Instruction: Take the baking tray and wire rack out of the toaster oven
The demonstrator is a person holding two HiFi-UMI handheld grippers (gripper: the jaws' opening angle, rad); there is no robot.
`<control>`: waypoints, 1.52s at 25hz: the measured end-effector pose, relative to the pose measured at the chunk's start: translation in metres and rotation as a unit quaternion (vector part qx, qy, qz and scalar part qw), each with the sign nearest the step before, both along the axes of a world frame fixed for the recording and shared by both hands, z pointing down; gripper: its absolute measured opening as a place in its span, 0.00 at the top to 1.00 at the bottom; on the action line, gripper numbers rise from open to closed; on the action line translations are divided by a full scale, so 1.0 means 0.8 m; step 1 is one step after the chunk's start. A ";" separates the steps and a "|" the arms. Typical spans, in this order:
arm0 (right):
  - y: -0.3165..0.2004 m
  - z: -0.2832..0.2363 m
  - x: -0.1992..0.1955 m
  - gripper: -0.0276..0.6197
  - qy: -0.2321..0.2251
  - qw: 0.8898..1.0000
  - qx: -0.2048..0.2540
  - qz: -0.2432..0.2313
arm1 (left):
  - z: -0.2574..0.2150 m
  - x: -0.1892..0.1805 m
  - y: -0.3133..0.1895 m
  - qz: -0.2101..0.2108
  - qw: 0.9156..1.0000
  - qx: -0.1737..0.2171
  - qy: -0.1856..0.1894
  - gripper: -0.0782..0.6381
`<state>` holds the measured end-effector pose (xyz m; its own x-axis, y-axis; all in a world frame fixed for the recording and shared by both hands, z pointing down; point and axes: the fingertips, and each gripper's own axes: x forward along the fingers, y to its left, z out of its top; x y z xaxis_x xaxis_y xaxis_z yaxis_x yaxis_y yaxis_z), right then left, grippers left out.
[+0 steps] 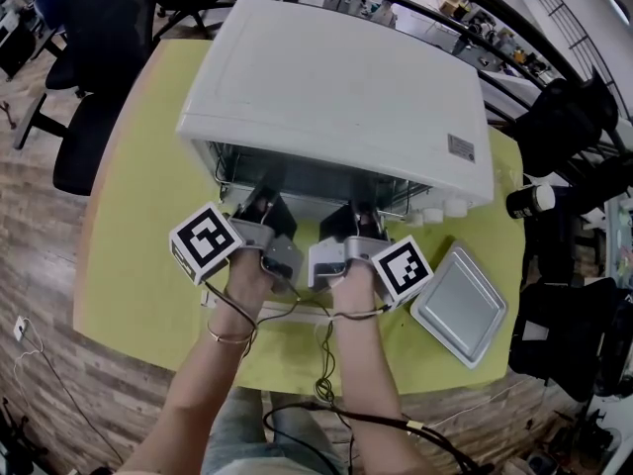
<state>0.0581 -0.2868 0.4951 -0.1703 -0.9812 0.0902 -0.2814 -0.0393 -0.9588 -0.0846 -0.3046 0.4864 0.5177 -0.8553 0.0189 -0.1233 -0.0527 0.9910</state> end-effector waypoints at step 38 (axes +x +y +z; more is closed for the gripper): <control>0.064 -0.002 -0.011 0.96 0.007 1.000 -0.003 -0.005 | -0.001 -0.010 0.067 0.003 1.000 -0.016 -0.009 0.88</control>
<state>0.0495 -0.2355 0.4931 -0.1798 -0.9788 0.0983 -0.2944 -0.0418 -0.9548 -0.0930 -0.2514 0.4853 0.5228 -0.8507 0.0549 -0.1401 -0.0222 0.9899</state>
